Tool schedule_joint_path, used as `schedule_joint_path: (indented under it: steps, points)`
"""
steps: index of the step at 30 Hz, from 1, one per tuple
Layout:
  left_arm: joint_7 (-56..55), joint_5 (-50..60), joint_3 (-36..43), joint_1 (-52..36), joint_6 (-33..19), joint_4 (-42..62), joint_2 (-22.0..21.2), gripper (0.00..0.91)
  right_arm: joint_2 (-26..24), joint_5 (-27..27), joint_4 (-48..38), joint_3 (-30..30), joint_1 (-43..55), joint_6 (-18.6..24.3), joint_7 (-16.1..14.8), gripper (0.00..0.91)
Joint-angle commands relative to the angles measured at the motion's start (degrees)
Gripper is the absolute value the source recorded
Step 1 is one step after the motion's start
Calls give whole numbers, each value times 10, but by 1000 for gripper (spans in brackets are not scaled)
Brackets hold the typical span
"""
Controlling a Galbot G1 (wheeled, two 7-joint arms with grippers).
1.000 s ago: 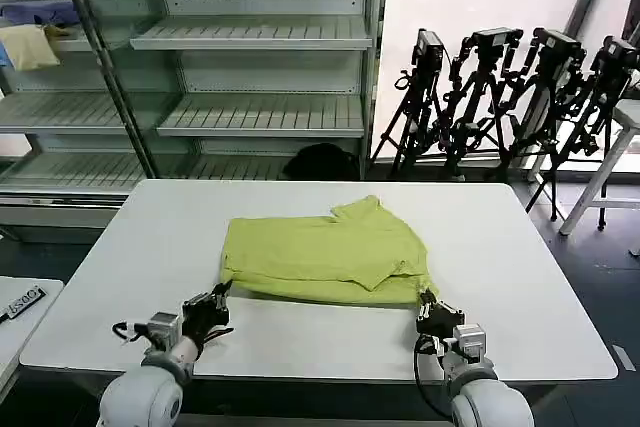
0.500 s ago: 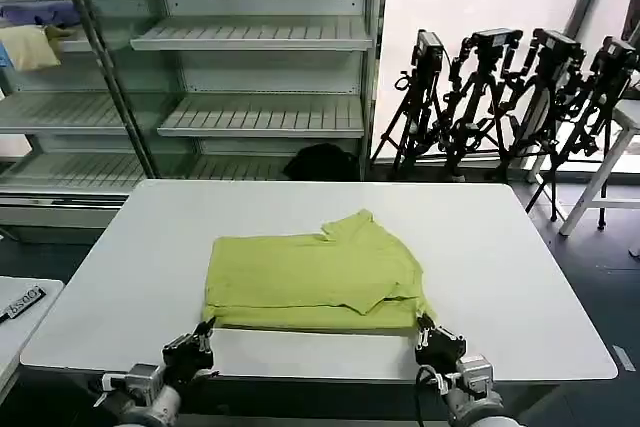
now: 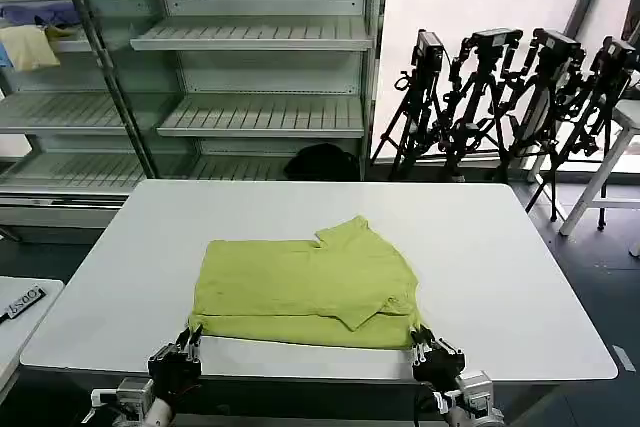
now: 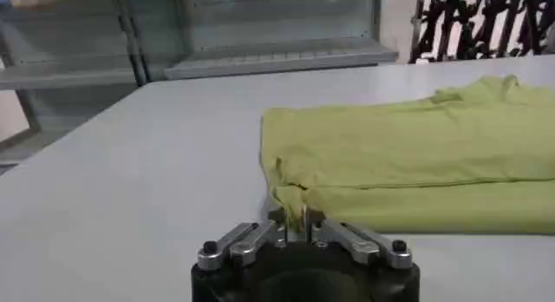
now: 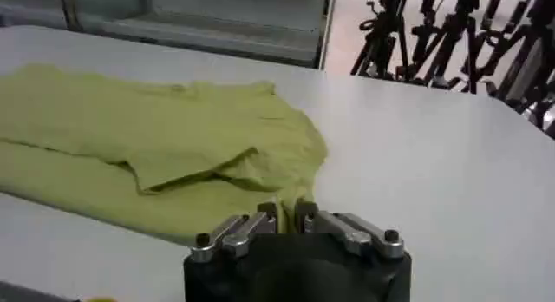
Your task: Fold and organize the clothes.
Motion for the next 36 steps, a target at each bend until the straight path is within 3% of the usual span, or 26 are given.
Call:
schedule_joint_path:
  steps: [1, 5, 13, 16, 23, 25, 36]
  points:
    - [-19, 15, -1, 5, -3, -3, -3, 907, 7, -1, 10, -1, -8, 6, 20, 907]
    - [-32, 24, -1, 3, 2, -17, -6, 907, 13, 0, 20, 2, 1, 16, 47, 907]
    - [-56, -21, -17, -37, -8, -29, -6, 907, 22, 23, -21, 8, 92, 8, 49, 907]
    - [-18, -26, -8, -80, -12, -19, -3, 907, 26, 28, -99, 4, 200, -2, 38, 907]
    - [-8, -91, 44, -279, 69, 82, 28, 907, 25, 38, -238, -11, 351, -4, 20, 907]
    - [-3, -91, 61, -320, 70, 120, 41, 907, 28, 35, -282, -16, 400, -3, 8, 907]
    - [52, -98, 147, -460, 71, 303, 98, 907, 50, 28, -464, -21, 523, -3, -35, 907]
